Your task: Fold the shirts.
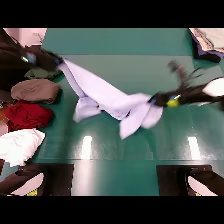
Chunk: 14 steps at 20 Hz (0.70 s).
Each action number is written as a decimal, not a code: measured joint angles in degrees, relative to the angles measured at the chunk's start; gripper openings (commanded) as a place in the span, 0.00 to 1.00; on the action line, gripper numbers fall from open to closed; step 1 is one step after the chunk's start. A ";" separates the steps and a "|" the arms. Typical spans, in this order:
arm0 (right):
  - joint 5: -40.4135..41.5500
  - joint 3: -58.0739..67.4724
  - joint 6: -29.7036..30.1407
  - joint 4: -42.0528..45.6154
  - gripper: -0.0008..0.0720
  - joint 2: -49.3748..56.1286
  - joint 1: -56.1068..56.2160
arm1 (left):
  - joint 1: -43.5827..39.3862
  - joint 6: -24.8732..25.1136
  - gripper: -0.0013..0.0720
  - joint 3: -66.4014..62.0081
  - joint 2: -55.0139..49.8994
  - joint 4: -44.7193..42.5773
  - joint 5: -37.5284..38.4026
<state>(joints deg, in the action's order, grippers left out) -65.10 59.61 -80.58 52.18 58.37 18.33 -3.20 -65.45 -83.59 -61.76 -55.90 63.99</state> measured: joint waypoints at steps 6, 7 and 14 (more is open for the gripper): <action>2.56 22.73 -0.81 3.58 0.03 -12.11 -13.86 | -0.04 -0.50 0.04 -18.86 9.09 2.51 0.72; 1.88 25.55 -0.85 3.58 0.03 -13.33 -15.67 | -0.04 -0.52 0.05 -20.98 10.32 3.34 1.20; -8.26 41.29 -2.93 4.57 0.03 -13.07 -20.65 | 0.00 -1.99 0.04 -31.87 13.68 10.64 5.53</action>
<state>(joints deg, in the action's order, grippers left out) -73.36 100.90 -83.50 56.75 45.30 -2.33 -3.20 -67.44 -115.46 -48.07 -45.25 69.52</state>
